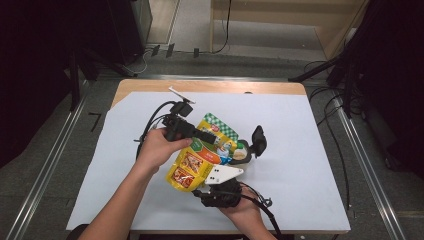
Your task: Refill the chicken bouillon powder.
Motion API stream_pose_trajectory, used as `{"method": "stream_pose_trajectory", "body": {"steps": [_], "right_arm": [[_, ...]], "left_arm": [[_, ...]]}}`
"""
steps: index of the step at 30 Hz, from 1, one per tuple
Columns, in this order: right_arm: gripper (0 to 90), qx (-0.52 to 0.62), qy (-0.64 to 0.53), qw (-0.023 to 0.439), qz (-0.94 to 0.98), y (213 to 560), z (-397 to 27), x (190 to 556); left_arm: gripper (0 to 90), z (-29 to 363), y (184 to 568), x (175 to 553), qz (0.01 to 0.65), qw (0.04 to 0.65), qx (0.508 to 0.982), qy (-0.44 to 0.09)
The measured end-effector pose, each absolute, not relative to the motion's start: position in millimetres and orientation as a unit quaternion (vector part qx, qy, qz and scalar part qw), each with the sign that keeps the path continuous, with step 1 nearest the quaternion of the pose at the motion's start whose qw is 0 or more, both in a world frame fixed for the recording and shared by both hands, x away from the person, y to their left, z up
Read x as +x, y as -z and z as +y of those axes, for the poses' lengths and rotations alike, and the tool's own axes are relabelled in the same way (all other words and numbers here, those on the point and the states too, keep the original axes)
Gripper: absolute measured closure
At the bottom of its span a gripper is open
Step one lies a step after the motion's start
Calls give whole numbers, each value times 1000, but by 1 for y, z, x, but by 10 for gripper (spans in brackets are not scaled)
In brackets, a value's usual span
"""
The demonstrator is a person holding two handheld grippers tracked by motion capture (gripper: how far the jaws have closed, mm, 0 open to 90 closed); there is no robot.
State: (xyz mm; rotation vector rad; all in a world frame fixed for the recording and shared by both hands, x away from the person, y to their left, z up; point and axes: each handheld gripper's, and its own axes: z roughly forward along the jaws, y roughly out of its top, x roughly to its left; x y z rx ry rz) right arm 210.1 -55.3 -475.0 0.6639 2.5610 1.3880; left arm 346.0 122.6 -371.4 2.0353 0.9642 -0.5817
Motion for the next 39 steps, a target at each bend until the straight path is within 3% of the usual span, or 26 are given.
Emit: {"method": "stream_pose_trajectory", "body": {"steps": [4,9,15,24,31,39], "right_arm": [[486,252,-451,81,852,477,-56,213],[500,279,-481,49,830,475,-64,220],[497,286,-486,49,824,472,-69,222],[496,307,-489,47,815,468,-83,227],[494,318,-488,52,811,469,-92,226],[494,324,-492,54,806,466,-98,229]], "left_arm": [[900,136,363,343,384,405,801,216],[898,156,357,342,399,420,790,199],[900,176,351,348,422,444,775,155],[900,184,354,367,443,456,762,122],[900,187,354,379,442,474,759,66],[887,188,371,377,446,453,770,60]]}}
